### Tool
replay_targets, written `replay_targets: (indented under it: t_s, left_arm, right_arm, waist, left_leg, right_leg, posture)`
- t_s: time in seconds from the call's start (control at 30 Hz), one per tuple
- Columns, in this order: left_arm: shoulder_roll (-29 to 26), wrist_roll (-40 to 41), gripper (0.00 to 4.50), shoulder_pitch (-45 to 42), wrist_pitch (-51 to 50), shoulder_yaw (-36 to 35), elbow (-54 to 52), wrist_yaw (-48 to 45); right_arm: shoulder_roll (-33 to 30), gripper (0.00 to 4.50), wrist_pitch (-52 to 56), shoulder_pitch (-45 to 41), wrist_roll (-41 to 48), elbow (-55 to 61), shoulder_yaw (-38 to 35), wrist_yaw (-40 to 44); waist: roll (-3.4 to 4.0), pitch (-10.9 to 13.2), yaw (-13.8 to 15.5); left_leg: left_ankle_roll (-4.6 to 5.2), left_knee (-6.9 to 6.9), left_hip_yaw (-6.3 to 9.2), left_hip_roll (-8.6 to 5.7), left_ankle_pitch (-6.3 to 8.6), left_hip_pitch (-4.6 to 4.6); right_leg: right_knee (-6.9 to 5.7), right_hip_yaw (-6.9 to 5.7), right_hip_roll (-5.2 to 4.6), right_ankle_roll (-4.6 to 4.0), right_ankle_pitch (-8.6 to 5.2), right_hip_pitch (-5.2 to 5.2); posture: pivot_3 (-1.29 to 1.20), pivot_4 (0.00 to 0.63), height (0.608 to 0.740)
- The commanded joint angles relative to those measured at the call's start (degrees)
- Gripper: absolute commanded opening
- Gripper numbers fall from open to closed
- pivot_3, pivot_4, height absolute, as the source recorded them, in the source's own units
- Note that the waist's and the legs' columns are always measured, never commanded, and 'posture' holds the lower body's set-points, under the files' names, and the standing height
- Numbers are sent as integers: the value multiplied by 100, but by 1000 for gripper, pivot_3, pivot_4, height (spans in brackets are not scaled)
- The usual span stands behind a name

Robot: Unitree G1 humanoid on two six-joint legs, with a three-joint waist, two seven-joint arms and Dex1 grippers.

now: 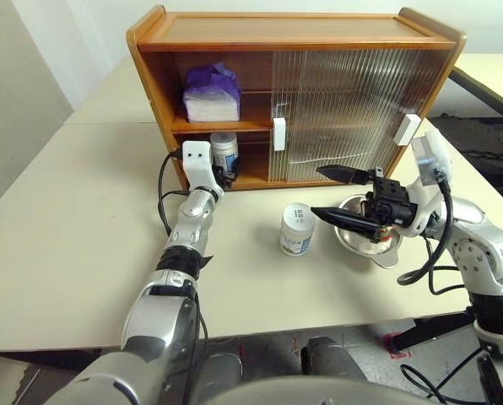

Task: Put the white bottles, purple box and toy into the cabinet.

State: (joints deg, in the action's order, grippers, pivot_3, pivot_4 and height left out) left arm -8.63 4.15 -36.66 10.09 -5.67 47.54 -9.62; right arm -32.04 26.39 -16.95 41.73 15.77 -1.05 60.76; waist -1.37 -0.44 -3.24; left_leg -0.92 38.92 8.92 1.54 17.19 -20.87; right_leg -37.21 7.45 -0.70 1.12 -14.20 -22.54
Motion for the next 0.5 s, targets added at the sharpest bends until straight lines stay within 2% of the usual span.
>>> replay_targets:
  t_s: [0.03,0.5]
  left_arm:
    - [28,-93,3054,-182,230,39,160,40]
    - [78,-194,3054,-258,385,66,511,109]
  right_arm:
    - [-17,4500,-15,-1,-38,112,-6,-15]
    - [-6,4500,-11,-25,-34,125,-1,-51]
  waist:
    - [0,0,-8]
    - [0,0,-38]
  left_leg:
    - [0,0,0,0,0,-1]
    - [1,1,0,0,-1,0]
  right_leg:
    - [0,0,0,0,0,0]
    - [0,0,0,4,1,0]
  posture:
    - [-182,0,740]
    - [-184,0,740]
